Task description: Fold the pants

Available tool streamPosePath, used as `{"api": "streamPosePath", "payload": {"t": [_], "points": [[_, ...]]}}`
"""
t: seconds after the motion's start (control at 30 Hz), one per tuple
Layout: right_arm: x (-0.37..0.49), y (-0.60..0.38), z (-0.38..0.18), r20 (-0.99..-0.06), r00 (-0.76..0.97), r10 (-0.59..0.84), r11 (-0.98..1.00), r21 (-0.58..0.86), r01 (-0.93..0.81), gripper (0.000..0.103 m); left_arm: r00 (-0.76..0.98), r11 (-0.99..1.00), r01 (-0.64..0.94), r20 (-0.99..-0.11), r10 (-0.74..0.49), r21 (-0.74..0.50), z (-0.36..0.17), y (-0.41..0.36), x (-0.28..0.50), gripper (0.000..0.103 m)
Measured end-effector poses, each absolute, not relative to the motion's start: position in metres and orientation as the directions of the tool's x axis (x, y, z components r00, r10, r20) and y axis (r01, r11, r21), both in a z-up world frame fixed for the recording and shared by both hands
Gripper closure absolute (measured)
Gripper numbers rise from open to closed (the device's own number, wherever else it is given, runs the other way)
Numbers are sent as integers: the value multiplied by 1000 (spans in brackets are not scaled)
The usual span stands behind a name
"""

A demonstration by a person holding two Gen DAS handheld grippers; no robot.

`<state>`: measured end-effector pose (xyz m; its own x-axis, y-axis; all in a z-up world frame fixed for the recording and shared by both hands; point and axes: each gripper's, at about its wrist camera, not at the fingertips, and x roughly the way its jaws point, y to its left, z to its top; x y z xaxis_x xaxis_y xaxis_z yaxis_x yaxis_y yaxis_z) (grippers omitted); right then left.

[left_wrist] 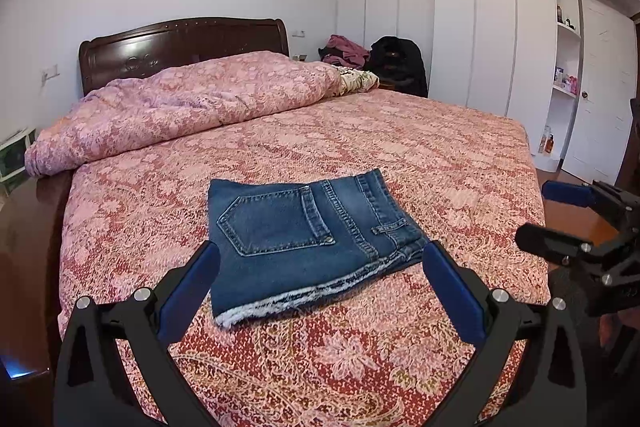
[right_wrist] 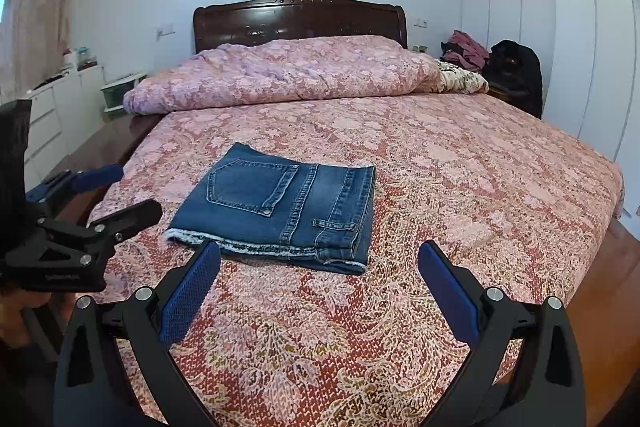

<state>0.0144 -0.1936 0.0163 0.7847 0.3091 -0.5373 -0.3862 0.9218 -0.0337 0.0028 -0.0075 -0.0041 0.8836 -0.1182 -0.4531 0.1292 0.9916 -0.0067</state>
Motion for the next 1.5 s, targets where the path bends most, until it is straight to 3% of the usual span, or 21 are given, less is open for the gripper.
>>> {"api": "streamPosePath", "payload": {"t": [1.17, 1.5], "points": [[22, -198, 11, -563, 763, 317, 925, 5, -380, 5, 878, 988, 151, -456, -145, -22, -3, -5, -1, 2], [23, -197, 9, -569, 761, 311, 925, -2, -380, 5, 846, 970, 235, -478, -236, -64, -3, -13, -1, 2]]}}
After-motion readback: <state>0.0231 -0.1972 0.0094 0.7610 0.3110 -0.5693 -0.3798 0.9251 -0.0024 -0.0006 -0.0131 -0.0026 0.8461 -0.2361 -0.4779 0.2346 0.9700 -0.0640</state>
